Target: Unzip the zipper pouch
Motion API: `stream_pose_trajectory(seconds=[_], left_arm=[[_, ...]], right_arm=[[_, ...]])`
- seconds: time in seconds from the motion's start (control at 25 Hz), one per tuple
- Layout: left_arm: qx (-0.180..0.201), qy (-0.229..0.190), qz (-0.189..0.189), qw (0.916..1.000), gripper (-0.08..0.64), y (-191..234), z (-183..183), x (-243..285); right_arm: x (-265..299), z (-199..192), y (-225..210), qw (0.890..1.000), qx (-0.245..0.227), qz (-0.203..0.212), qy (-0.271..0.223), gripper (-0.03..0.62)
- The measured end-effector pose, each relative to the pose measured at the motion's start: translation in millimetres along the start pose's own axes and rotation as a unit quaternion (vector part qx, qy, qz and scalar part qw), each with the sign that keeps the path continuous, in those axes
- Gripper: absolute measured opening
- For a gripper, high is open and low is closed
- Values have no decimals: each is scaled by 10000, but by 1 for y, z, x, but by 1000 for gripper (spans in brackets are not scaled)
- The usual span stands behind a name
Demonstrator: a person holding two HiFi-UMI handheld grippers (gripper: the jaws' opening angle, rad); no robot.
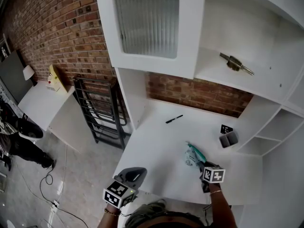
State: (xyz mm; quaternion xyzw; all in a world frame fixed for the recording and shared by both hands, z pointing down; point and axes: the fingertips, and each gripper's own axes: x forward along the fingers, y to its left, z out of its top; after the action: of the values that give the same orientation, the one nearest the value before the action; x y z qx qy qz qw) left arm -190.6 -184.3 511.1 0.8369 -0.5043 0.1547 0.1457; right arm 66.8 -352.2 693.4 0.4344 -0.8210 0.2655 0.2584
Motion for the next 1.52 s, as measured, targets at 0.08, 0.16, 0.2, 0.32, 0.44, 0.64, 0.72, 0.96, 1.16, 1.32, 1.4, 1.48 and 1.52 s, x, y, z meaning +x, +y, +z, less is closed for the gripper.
stream_pose_trajectory(seconds=[0.08,0.16,0.2,0.32,0.44,0.64,0.72,0.96,1.16,1.32,1.4,1.48,1.52], left_arm=[[10,28,-18,10000,5,-2,-2,1],[14,44,-64,10000,5,-5,-4,3],[11,42,-96,9999,5,-7,-5,3],[26,51,-160,9999,5,-12,-6,5],[38,36,-223,9997,5,-16,-6,8],[-3,-43,-277,9996,5,-25,-4,13],[-196,-86,-192,9996,5,-25,-5,16],[-304,-223,-235,9990,5,-34,4,22],[31,-251,-348,9991,5,-44,14,25],[90,-388,-444,9982,5,-51,19,25],[103,-389,-525,9978,5,-54,20,27],[141,-351,-606,9974,5,-59,18,29],[162,-340,-631,9973,5,-62,17,28]], right_arm=[[-7,-3,-6,9998,175,-55,-52,117],[-18,-7,-13,9993,327,-136,-122,118],[-25,-10,-17,9990,368,-182,-150,118],[-45,-17,-24,9989,293,-321,-197,118],[-64,-22,-27,9984,240,-436,-278,118],[-102,-16,-16,9966,47,-548,-617,118],[-120,-3,-4,9949,-89,-486,-882,118],[-174,40,27,9823,0,-203,-1860,73],[-203,62,57,9697,96,-30,-2442,34],[-222,73,79,9631,-148,-43,-2688,9],[-228,77,85,9595,-171,-38,-2811,6],[-229,76,87,9589,-173,-67,-2831,2],[-228,74,87,9595,-167,-87,-2810,2]])
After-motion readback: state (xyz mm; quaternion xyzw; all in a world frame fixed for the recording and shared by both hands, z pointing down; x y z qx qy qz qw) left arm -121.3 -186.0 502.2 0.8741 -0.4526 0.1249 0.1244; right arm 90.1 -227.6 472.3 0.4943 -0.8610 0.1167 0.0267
